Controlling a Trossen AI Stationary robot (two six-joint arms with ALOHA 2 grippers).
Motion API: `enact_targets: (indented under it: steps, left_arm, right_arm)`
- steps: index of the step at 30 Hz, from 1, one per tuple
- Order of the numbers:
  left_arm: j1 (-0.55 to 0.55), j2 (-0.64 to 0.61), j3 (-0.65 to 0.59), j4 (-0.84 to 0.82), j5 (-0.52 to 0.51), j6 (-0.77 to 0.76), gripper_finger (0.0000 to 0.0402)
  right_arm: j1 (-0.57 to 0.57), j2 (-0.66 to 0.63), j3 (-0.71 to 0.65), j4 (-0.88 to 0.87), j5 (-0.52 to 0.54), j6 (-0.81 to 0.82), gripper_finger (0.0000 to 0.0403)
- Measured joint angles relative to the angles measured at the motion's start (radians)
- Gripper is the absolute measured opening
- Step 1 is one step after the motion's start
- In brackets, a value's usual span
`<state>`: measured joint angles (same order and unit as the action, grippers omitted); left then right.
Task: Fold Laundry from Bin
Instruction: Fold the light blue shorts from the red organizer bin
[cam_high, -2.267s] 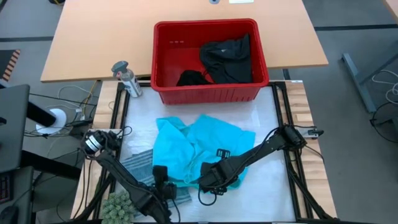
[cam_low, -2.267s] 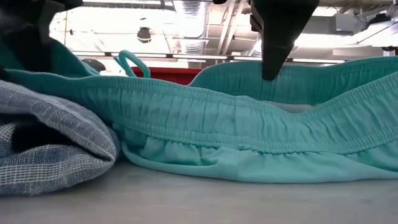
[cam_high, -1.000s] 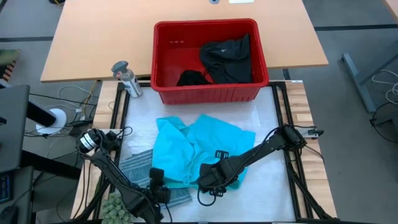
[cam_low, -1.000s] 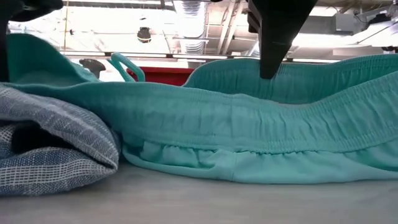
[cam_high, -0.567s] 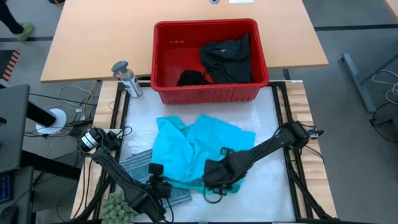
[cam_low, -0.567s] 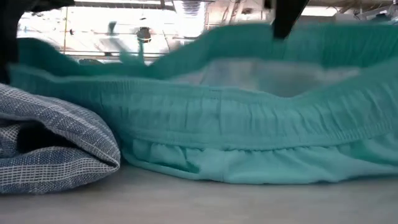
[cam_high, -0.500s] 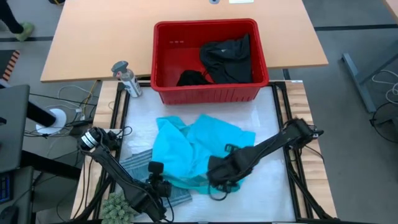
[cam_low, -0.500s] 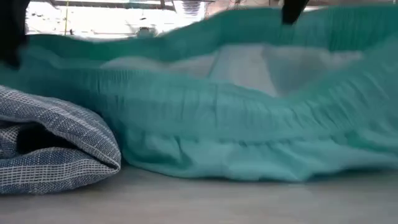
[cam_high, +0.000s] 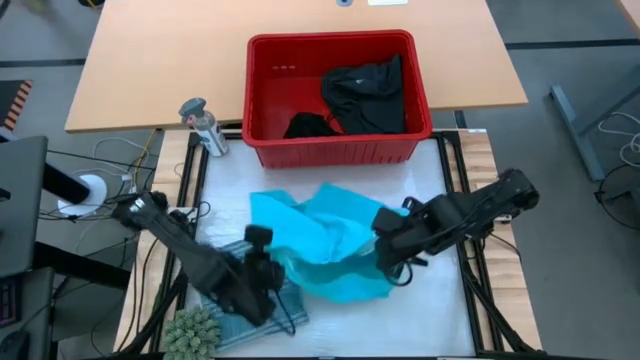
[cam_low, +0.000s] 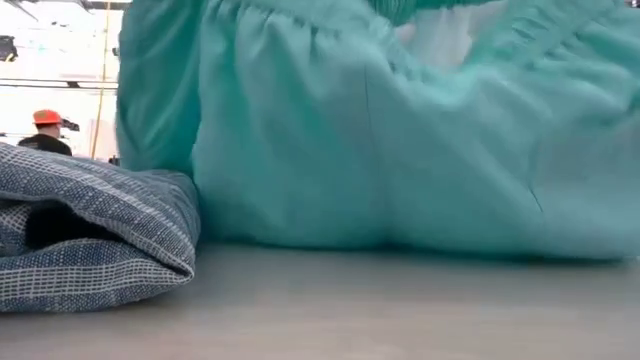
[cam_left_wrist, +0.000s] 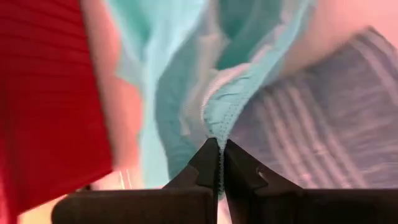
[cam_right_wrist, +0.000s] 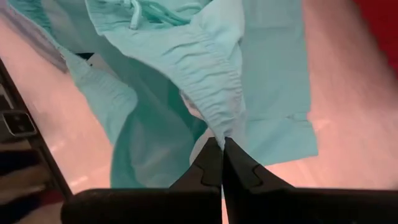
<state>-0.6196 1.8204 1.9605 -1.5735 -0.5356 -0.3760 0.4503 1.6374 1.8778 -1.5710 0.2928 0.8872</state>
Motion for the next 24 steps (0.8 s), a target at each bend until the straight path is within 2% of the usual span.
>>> enact_targets:
  steps: [7, 12, 14, 18, 24]
  left_arm:
    - [0.149, -0.173, 0.021, 0.001, -0.032, 0.062, 0.0]
    - [0.286, -0.258, 0.021, 0.007, -0.046, 0.074, 0.0]
    - [0.34, -0.275, 0.021, 0.033, -0.037, 0.083, 0.0]
    - [0.436, -0.275, 0.021, 0.085, 0.035, 0.149, 0.0]
    - [0.557, -0.227, 0.02, 0.101, 0.13, 0.269, 0.0]
  right_arm:
    - [-0.008, -0.114, -0.002, 0.0, 0.108, 0.02, 0.002]
    - [-0.049, -0.222, -0.001, 0.0, 0.272, 0.095, 0.002]
    - [-0.088, -0.254, -0.001, 0.0, 0.305, 0.106, 0.002]
    - [-0.199, -0.273, 0.0, 0.0, 0.301, 0.083, 0.002]
    - [-0.384, -0.203, 0.0, 0.0, 0.14, -0.108, 0.0029]
